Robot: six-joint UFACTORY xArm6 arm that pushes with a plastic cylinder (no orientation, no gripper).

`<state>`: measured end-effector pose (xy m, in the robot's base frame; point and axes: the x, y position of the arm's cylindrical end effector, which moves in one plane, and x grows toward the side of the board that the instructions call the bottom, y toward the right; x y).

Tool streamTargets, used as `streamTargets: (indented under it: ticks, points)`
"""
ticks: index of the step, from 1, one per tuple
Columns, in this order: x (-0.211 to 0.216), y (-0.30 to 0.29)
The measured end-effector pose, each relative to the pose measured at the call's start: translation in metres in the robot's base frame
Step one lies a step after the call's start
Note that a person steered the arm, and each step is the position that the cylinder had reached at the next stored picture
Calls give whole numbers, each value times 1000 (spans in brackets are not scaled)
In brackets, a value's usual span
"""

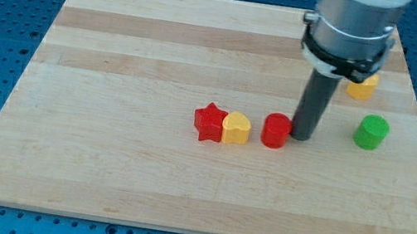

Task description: Move the yellow hexagon closer to the red circle

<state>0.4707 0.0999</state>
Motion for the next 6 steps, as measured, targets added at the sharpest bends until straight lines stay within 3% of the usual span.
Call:
streamTargets:
  ticks: [3, 4, 6]
  points:
    - [-3, -43]
    - [-31, -29]
    - [-46, 62]
